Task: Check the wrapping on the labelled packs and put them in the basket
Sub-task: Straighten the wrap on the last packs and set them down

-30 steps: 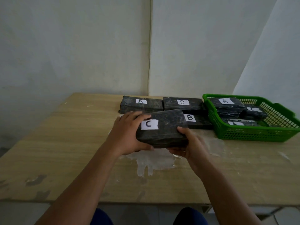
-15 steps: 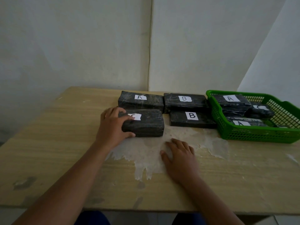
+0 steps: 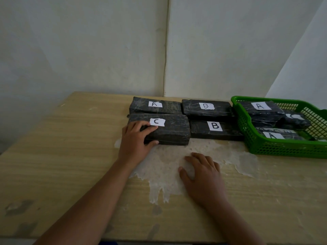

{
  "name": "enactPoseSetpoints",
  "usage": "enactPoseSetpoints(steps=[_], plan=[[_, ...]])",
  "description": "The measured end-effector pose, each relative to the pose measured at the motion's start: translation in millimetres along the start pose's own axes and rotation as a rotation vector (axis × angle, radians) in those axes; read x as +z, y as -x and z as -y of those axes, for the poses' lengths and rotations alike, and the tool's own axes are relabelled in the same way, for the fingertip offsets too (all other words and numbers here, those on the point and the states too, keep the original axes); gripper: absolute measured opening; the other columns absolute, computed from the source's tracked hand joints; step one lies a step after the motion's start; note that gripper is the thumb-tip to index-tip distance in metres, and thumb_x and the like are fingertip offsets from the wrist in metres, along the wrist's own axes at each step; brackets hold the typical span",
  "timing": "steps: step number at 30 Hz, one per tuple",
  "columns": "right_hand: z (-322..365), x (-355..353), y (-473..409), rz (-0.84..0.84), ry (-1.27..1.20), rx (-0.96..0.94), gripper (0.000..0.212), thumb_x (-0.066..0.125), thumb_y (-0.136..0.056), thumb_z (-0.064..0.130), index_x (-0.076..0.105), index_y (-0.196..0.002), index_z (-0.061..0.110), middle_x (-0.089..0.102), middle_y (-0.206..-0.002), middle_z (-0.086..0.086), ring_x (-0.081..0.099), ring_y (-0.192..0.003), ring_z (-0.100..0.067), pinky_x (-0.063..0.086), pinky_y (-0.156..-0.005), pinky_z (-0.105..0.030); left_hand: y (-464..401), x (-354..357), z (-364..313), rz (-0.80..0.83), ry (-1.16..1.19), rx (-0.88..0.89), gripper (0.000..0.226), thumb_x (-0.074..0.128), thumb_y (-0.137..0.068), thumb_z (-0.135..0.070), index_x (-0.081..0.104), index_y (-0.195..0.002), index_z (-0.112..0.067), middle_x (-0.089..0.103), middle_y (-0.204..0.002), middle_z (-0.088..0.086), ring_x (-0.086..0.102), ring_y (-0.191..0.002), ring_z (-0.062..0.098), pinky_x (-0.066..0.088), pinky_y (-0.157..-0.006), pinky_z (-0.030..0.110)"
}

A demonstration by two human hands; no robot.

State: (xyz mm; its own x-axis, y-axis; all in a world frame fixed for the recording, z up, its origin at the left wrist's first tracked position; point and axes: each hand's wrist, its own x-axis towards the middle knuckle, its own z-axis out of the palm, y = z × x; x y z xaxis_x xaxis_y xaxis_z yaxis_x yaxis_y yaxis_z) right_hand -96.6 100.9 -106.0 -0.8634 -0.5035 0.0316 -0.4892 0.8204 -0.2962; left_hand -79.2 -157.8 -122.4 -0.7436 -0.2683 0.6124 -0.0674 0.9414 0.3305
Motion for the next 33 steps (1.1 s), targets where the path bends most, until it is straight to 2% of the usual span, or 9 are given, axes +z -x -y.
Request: enactPoseSetpoints(steps=[17, 25, 33], plan=[[-0.6, 0.0, 0.9, -0.017, -0.012, 0.003, 0.057, 0.041, -0.103, 0.064, 0.047, -0.153, 0.038, 0.04, -0.162, 0.014, 0.034, -0.149, -0.012, 0.022, -0.124, -0.033, -1.6, 10.7, -0.9, -0.02, -0.075, 0.043, 0.052, 0.084, -0.084, -0.038, 0.071, -0.131, -0.021, 0.063, -0.132, 0.003, 0.054, -0.126, 0.03, 0.04, -0.113, 0.053], [-1.5, 1.6, 0.6, -0.031, -0.026, -0.001, 0.057, 0.041, -0.103, 0.064, 0.048, -0.152, 0.038, 0.041, -0.162, 0.014, 0.034, -0.149, -0.012, 0.023, -0.124, -0.034, 0.5, 9.6, -2.1, -0.039, -0.118, 0.035, 0.051, 0.081, -0.084, -0.038, 0.069, -0.131, -0.022, 0.062, -0.133, 0.003, 0.055, -0.126, 0.03, 0.035, -0.115, 0.05], [-1.7, 0.7, -0.2, -0.033, -0.02, -0.006, 0.057, 0.041, -0.102, 0.065, 0.047, -0.153, 0.038, 0.041, -0.16, 0.014, 0.034, -0.148, -0.011, 0.023, -0.124, -0.033, 0.7, 9.0, -3.8, -0.022, -0.154, 0.033, 0.052, 0.08, -0.086, -0.039, 0.068, -0.133, -0.022, 0.062, -0.135, 0.004, 0.055, -0.127, 0.03, 0.037, -0.113, 0.051]])
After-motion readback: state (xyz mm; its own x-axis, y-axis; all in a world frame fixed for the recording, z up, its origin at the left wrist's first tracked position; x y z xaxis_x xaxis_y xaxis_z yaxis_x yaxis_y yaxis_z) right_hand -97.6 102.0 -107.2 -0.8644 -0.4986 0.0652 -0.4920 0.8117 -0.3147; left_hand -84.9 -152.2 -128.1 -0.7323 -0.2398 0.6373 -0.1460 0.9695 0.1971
